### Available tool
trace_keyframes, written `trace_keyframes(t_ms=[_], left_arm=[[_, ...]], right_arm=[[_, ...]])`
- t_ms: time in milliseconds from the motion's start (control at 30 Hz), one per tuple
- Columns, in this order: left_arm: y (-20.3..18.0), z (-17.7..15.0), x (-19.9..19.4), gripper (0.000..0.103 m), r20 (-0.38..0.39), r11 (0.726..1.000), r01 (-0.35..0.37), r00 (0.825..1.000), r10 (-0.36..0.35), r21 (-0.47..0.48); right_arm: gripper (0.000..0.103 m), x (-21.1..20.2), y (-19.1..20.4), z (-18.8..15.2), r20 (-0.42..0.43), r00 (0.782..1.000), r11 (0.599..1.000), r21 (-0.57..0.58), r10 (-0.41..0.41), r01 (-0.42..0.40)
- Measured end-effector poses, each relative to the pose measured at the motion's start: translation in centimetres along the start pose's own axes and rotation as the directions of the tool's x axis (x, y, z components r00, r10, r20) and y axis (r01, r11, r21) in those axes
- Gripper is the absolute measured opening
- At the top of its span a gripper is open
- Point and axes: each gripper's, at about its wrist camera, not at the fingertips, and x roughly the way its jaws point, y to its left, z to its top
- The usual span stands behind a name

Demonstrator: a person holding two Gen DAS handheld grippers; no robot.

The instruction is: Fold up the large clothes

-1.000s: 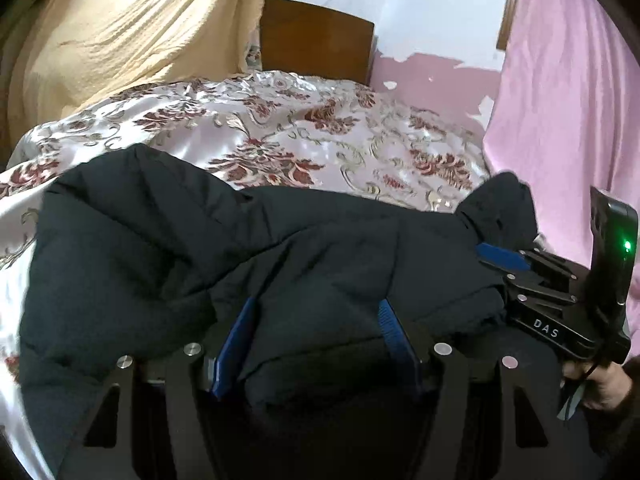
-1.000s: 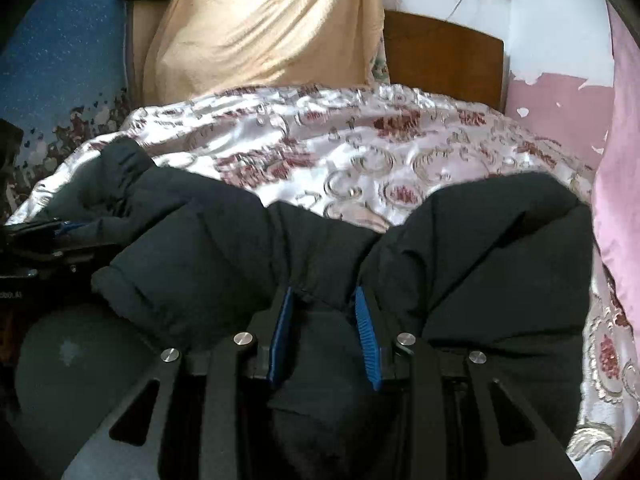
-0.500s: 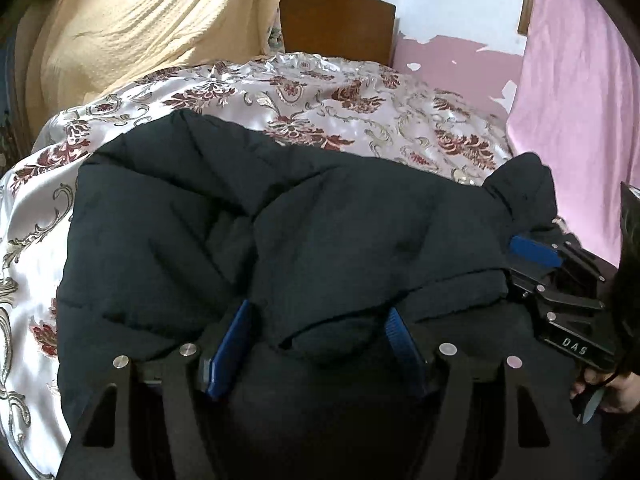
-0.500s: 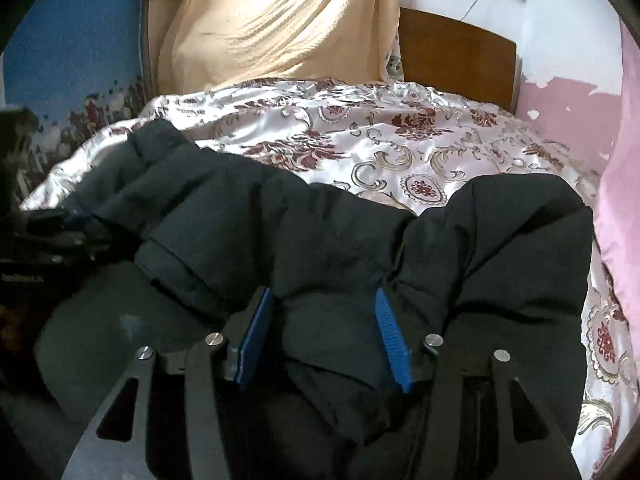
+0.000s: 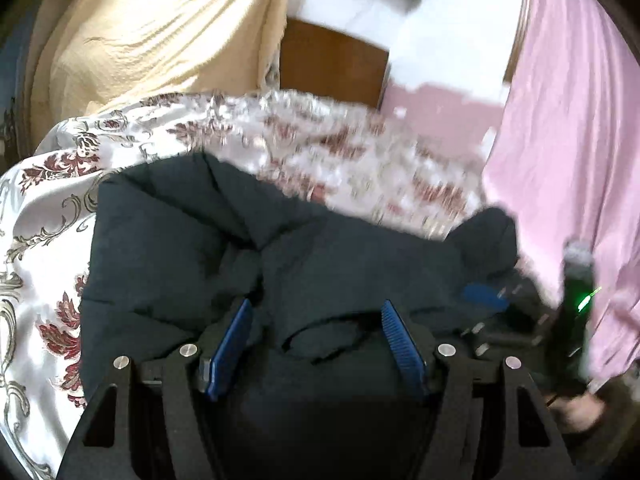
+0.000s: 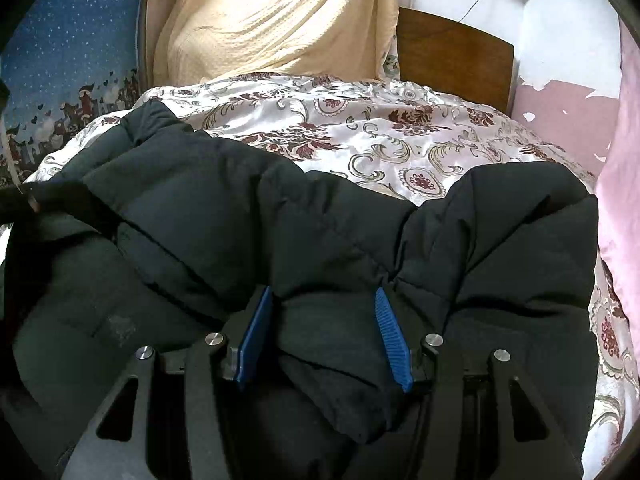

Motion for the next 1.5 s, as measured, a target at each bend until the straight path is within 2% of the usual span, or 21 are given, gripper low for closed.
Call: trace_keyframes(t_ms=[100, 133, 200, 233, 367, 467, 567, 600, 667, 700, 767, 833, 900, 967, 1033, 1200, 1367, 1500], left_arm=[[0.4, 0.9, 0.3, 0.066, 0.005, 0.999, 0.008, 1.000, -0.008, -0.041], [0.6, 1.0, 1.0, 0.066, -0.017, 0.999, -0.009, 1.000, 0.009, -0.052], [0.9, 0.9, 3.1, 0.067, -0.118, 0.995, -0.089, 0.990, 0.083, -0.051], [1.1, 0.7, 3.7, 0.068, -0.136, 0.994, -0.095, 0.987, 0.087, -0.053], [1.1, 0.4, 4.7, 0.068, -0.165, 0.992, -0.120, 0.980, 0.114, -0.033], [0.6, -0.2, 5.9, 0.069, -0.180, 0.985, -0.169, 0.969, 0.170, 0.019], [0.2, 0.1, 5.5, 0.068, -0.177, 0.980, -0.194, 0.964, 0.197, 0.037], [0.2, 0.3, 5.0, 0.069, -0.169, 0.981, -0.193, 0.966, 0.196, 0.031], [0.1, 0.5, 3.8, 0.081, -0.155, 0.981, -0.194, 0.969, 0.194, 0.017], [-0.1, 0.5, 3.3, 0.084, -0.152, 0.982, -0.188, 0.970, 0.189, 0.020], [-0.5, 0.5, 2.0, 0.088, -0.127, 0.978, -0.203, 0.970, 0.206, 0.038], [-0.8, 0.3, 0.9, 0.091, -0.118, 0.976, -0.213, 0.969, 0.216, 0.042], [-1.2, -0.1, -0.7, 0.096, -0.121, 0.973, -0.224, 0.966, 0.229, 0.053], [-2.0, -0.7, -2.6, 0.103, -0.095, 0.969, -0.232, 0.966, 0.240, 0.085], [-3.1, -1.4, -4.9, 0.103, -0.080, 0.970, -0.212, 0.972, 0.222, 0.120], [-5.8, -3.8, -10.4, 0.103, -0.111, 0.969, -0.147, 0.979, 0.171, 0.199], [-8.2, -7.4, -16.7, 0.103, -0.155, 0.972, -0.074, 0.982, 0.111, 0.224], [-9.3, -10.2, -20.4, 0.103, -0.190, 0.968, -0.069, 0.975, 0.117, 0.240]], right_arm=[[0.049, 0.1, 0.1, -0.1, 0.005, 1.000, 1.000, -0.004, -0.008, 0.008], [0.049, 0.0, 0.1, -0.1, 0.005, 1.000, 1.000, -0.004, -0.006, 0.006], [0.049, 0.0, 0.2, -0.1, 0.007, 1.000, 1.000, -0.002, -0.004, 0.004], [0.049, 0.0, 0.2, -0.2, 0.008, 1.000, 1.000, -0.003, -0.005, 0.005], [0.049, 0.1, 0.2, -0.2, 0.009, 1.000, 1.000, -0.001, -0.004, 0.004], [0.049, 0.0, 0.4, -0.2, 0.008, 1.000, 1.000, -0.004, -0.007, 0.007], [0.049, -0.3, 0.4, 0.1, -0.002, 1.000, 1.000, -0.015, -0.013, 0.013], [0.049, -0.7, 0.4, 0.3, 0.003, 1.000, 1.000, -0.017, -0.014, 0.014], [0.053, -2.0, 0.3, 0.9, 0.005, 1.000, 1.000, -0.005, -0.012, 0.012], [0.060, -2.6, 0.1, 1.1, 0.005, 1.000, 1.000, 0.011, -0.009, 0.009], [0.065, -4.0, -0.5, 1.5, 0.015, 1.000, 0.998, 0.060, 0.013, -0.014], [0.075, -5.0, -1.2, 1.5, 0.012, 0.999, 0.992, 0.117, 0.044, -0.046], [0.076, -5.9, -1.6, 1.1, 0.002, 0.998, 0.988, 0.146, 0.056, -0.056], [0.081, -7.5, -1.5, 0.2, -0.011, 0.997, 0.986, 0.149, 0.076, -0.074], [0.090, -8.9, -1.0, -0.9, -0.038, 0.996, 0.988, 0.131, 0.085, -0.079], [0.093, -15.0, 0.7, -4.0, -0.125, 0.990, 0.998, 0.021, 0.069, -0.067], [0.101, -22.5, 2.2, -7.0, -0.134, 0.989, 0.994, -0.082, 0.065, -0.077], [0.101, -28.4, 3.3, -10.4, -0.127, 0.990, 0.986, -0.145, 0.060, -0.078]])
